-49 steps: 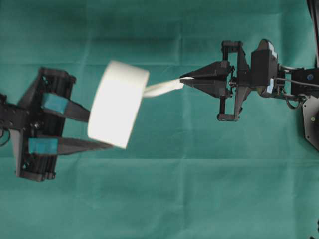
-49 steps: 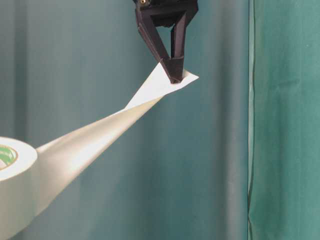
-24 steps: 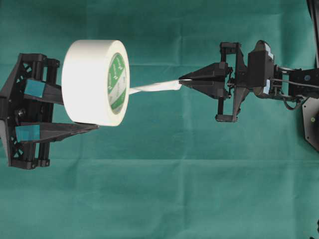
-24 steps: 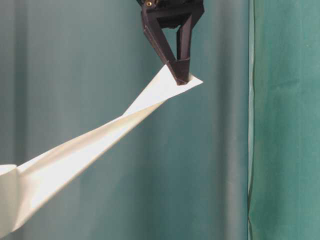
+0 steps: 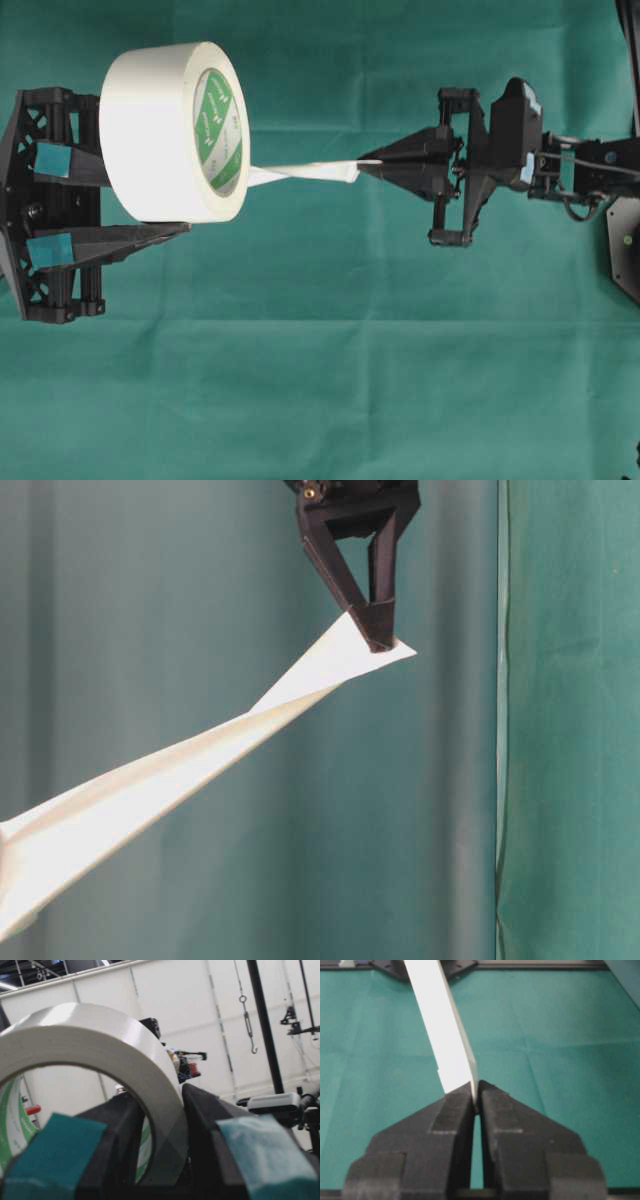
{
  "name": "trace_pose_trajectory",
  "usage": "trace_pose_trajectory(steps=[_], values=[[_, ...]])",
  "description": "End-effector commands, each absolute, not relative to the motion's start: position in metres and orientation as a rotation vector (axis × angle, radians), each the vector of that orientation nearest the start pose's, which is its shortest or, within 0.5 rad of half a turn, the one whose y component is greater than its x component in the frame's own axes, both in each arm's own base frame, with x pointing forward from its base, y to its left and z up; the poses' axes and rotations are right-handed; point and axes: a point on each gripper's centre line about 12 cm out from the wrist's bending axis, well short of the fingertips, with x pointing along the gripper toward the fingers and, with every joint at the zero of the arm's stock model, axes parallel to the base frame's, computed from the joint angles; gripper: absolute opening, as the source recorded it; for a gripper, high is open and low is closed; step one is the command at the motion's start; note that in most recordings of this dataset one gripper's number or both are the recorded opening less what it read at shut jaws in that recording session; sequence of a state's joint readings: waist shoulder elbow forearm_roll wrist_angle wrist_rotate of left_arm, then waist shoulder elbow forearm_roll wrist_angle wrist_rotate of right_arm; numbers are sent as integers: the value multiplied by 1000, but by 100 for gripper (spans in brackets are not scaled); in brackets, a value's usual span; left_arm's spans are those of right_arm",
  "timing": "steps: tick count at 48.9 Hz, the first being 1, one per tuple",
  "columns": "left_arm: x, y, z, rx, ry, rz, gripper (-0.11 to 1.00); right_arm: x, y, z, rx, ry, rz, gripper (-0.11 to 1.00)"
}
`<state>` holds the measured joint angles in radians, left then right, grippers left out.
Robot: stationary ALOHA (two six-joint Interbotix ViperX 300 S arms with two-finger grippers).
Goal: Peel off the duct tape with your right arm.
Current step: 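Pull the roll leftward with the left gripper, unwinding tape from right gripper, then open the right gripper, releasing the tape end, and retract right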
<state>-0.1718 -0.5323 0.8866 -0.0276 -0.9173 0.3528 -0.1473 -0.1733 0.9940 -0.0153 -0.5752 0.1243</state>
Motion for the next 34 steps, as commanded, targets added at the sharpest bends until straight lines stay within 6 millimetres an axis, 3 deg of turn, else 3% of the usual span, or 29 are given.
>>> trace_pose_trajectory(steps=[1, 34], values=[[263, -42, 398, 277, -680, -23, 22, 321, -47, 180, 136, 260, -154, -9], [256, -33, 399, 284, -686, 6, 22, 335, -35, 164, 156, 308, -119, -9]])
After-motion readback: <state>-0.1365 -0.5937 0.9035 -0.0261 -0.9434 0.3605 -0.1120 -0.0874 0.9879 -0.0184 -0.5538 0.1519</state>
